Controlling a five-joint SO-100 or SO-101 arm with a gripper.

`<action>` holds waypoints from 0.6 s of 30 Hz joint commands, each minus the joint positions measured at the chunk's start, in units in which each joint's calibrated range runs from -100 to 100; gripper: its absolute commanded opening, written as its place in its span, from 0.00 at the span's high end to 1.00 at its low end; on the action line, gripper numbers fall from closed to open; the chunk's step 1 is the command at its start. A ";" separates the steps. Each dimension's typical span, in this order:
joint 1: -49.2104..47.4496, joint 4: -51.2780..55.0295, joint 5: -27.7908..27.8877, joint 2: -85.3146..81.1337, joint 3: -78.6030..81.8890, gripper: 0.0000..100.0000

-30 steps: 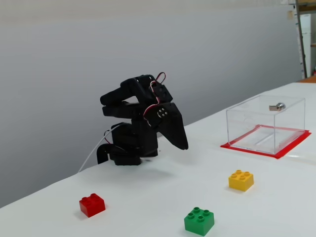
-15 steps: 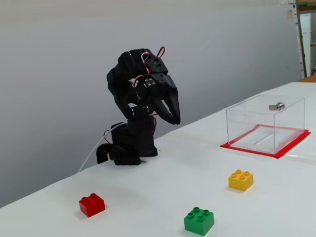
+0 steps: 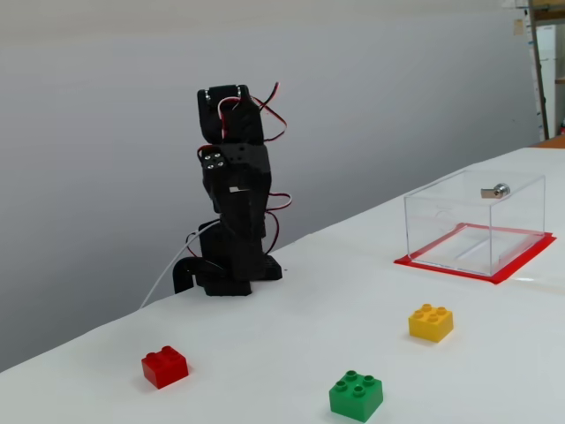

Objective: Pick the red lego brick and place it into the transparent box

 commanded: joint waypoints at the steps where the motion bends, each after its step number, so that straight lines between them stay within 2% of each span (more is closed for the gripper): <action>1: 5.54 1.17 -0.03 0.40 -2.79 0.98; 11: 16.78 0.30 0.28 1.25 -2.97 0.98; 18: 21.22 0.04 0.18 14.57 -8.84 0.98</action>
